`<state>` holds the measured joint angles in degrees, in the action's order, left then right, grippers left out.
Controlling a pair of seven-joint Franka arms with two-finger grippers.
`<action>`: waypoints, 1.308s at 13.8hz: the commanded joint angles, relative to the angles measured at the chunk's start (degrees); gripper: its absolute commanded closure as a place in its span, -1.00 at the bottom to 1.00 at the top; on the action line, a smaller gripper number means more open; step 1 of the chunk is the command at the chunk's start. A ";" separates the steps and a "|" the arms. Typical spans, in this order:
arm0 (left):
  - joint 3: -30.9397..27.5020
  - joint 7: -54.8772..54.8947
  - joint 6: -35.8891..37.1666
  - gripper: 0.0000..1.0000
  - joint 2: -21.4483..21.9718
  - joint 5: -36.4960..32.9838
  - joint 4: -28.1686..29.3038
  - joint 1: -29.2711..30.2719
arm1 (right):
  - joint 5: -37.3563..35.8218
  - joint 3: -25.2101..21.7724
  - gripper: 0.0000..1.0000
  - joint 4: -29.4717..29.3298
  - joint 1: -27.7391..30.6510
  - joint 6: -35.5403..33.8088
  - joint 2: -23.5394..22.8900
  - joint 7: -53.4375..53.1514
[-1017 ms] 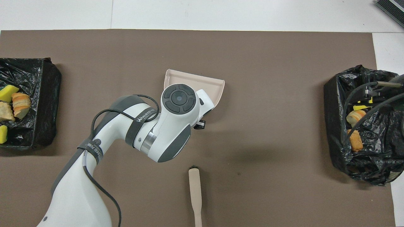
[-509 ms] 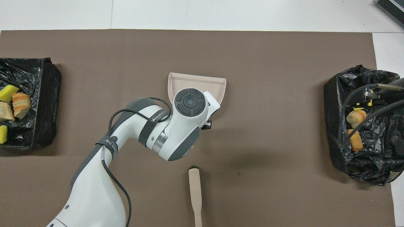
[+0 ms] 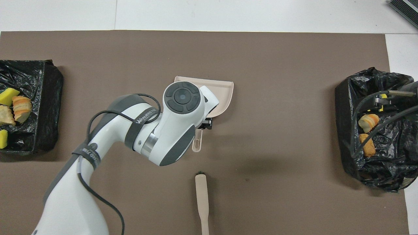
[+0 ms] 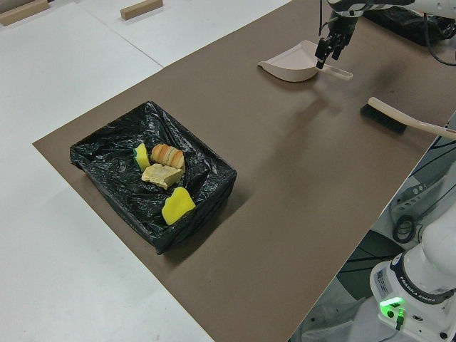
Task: Sweep and dump trash in bin
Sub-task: 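Release the dustpan with the left gripper and withdraw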
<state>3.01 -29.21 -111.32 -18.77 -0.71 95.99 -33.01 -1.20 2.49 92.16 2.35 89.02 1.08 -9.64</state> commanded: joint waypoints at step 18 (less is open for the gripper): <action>-0.11 30.09 23.14 -1.00 22.46 0.45 -2.71 28.17 | 0.85 -0.03 -1.00 1.10 0.55 0.27 1.12 1.46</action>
<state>2.30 0.01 -93.01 4.40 -0.71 98.74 -5.77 -1.20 2.45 92.16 2.40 89.03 1.08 -9.64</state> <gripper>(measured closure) 0.000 0.000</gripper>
